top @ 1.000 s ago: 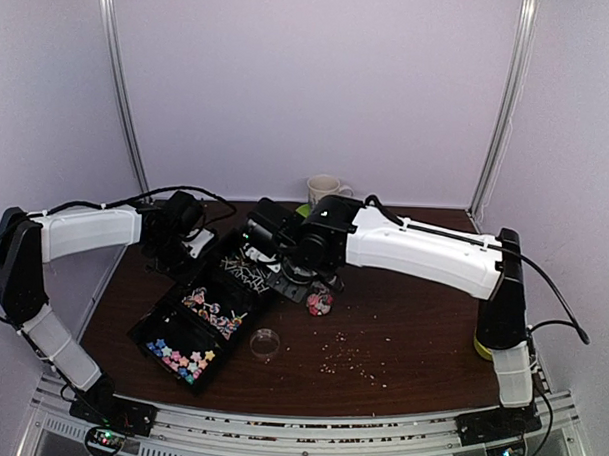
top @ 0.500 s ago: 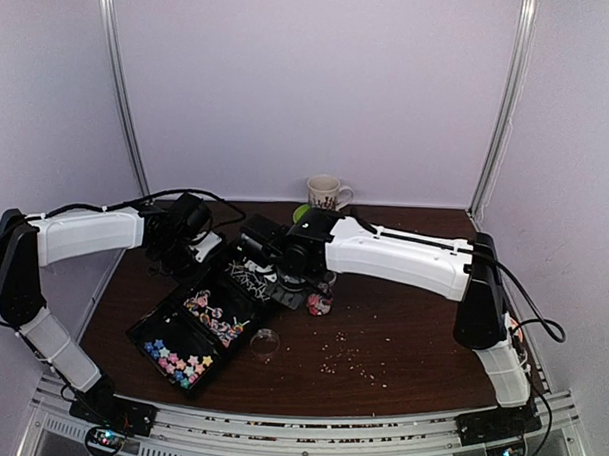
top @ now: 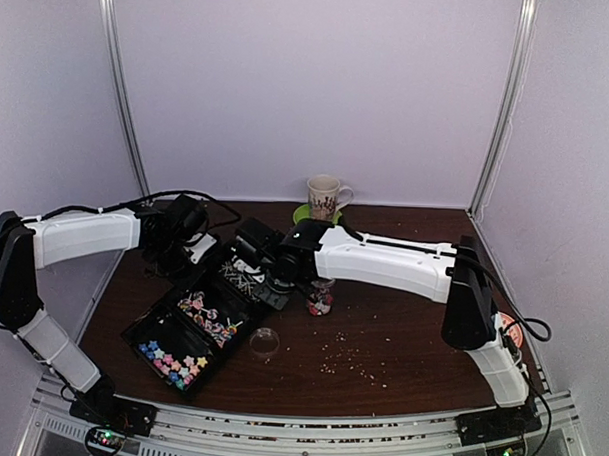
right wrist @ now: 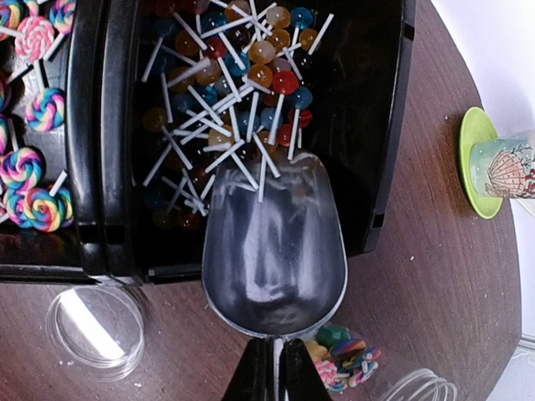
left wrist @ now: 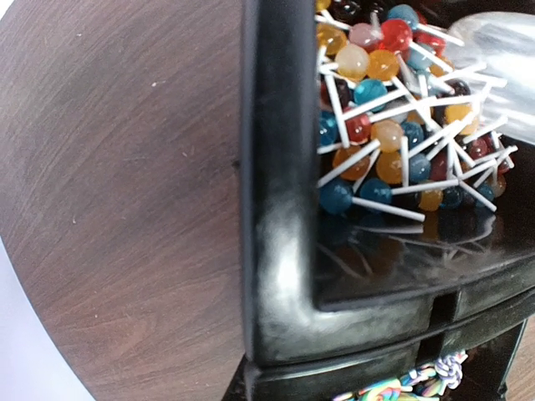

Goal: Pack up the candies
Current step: Scoop the fake candies from the storage box.

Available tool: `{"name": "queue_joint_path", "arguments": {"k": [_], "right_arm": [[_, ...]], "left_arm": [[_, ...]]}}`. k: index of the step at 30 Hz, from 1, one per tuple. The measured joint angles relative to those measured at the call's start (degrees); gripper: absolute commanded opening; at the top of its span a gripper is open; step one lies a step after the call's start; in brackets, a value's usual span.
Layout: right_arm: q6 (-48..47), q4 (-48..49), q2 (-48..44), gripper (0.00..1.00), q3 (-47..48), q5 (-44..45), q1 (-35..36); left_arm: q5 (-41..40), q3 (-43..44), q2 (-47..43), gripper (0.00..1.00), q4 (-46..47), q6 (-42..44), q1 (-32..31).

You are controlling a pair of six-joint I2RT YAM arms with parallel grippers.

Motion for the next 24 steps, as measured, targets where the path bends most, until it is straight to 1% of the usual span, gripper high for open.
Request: {"name": "queue_joint_path", "arguments": {"k": [3, 12, 16, 24], "right_arm": [[0.13, 4.7, -0.15, 0.0, -2.29, -0.07, 0.0], [3.32, 27.41, -4.2, 0.0, -17.29, 0.17, -0.02], [4.7, 35.93, -5.62, 0.0, -23.28, -0.37, 0.0], [5.4, 50.73, -10.64, 0.0, -37.03, -3.1, -0.31]], "left_arm": [[-0.7, -0.07, -0.02, 0.0, -0.15, -0.24, 0.11], [-1.2, -0.11, -0.02, 0.0, -0.15, -0.92, 0.5], [-1.29, -0.11, -0.02, 0.0, -0.22, -1.16, 0.59], [1.29, -0.11, 0.0, 0.0, -0.02, -1.22, 2.14]]}}
